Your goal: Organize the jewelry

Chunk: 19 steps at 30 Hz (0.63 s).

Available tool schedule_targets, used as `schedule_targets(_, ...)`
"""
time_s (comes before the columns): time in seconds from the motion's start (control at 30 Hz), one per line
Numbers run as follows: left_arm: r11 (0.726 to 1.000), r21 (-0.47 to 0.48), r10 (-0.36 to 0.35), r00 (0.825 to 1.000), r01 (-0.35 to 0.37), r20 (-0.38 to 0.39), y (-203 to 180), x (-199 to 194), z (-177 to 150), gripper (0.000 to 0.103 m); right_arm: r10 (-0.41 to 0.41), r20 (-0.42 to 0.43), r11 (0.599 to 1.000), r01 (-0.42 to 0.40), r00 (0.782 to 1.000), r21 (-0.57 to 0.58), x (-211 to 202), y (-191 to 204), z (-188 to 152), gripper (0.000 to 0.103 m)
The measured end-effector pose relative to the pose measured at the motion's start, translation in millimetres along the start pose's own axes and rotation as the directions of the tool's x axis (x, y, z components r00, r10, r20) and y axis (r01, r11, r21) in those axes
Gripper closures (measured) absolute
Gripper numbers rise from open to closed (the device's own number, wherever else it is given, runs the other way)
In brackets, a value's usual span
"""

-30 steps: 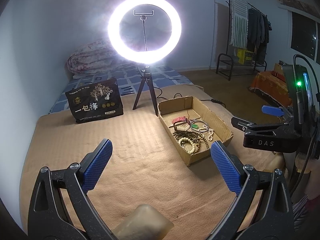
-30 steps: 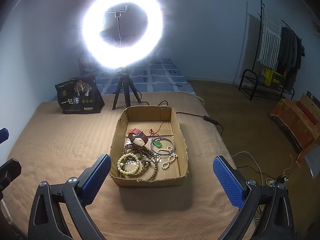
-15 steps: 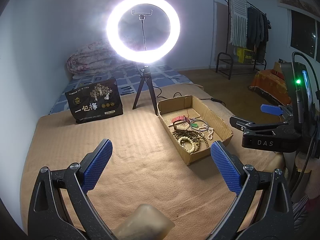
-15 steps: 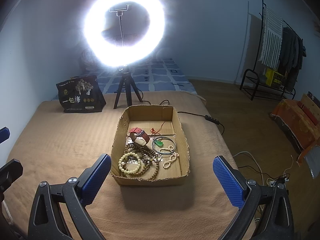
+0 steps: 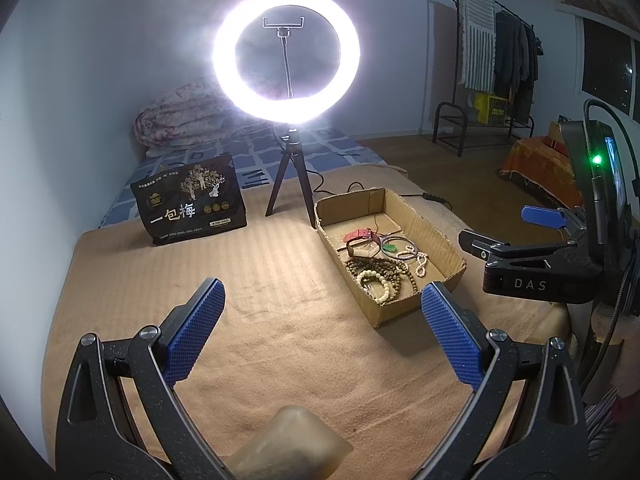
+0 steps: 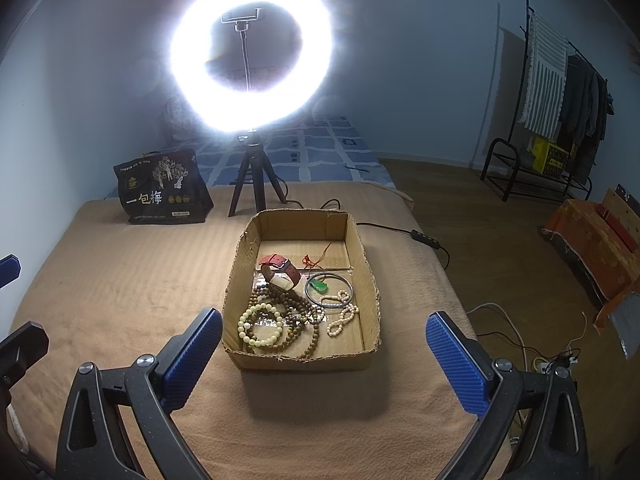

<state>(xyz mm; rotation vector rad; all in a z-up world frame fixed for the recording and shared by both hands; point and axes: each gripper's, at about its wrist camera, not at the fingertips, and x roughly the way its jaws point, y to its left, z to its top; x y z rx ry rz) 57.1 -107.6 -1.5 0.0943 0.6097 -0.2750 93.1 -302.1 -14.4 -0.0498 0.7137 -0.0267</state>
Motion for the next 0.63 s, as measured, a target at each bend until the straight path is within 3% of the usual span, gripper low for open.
schedule_targets(0.63, 1.000, 0.001, 0.011, 1.000, -0.011, 0.009, -1.0, -4.1, -6.2, 0.003, 0.010, -0.005, 1.000, -0.010, 1.000, -0.014, 0.8, 2.8, -3.0, 0.000)
